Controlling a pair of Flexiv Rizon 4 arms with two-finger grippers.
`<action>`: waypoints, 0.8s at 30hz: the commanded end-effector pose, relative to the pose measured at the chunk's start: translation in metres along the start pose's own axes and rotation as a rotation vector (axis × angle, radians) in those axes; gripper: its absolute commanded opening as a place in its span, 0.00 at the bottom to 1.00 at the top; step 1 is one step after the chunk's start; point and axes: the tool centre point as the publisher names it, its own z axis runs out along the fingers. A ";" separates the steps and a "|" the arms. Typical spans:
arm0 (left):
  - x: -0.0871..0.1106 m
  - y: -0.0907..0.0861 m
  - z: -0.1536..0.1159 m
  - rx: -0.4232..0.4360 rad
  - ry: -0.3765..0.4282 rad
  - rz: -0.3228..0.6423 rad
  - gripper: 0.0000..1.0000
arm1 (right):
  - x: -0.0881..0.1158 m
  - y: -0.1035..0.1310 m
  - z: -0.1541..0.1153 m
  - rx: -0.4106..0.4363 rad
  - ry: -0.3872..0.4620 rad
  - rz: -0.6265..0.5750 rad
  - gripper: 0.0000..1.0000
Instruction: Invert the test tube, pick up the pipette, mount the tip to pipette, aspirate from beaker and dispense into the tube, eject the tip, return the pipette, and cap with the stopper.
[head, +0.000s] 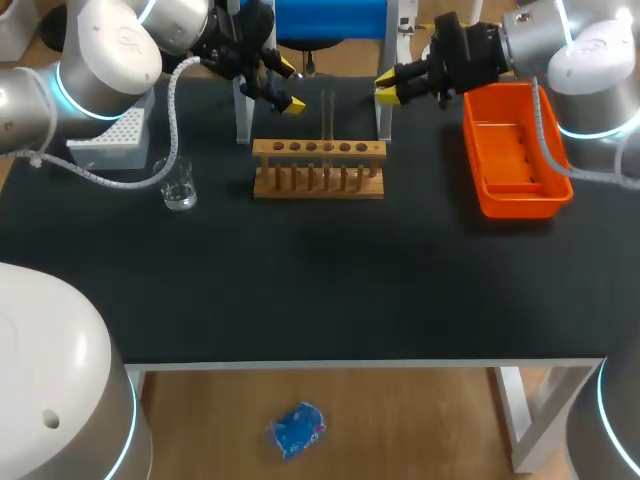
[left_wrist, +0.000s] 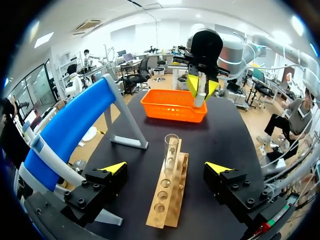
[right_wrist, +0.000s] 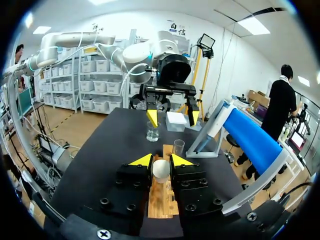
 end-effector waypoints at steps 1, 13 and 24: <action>-0.001 0.000 0.001 0.001 0.002 0.000 1.00 | -0.001 0.000 -0.001 0.002 0.003 0.000 0.00; -0.001 0.000 0.001 0.001 0.002 0.000 1.00 | -0.013 0.003 0.010 0.008 0.007 0.002 0.00; -0.001 0.000 0.001 0.001 0.002 0.000 1.00 | -0.025 0.018 0.036 -0.002 0.044 -0.047 0.00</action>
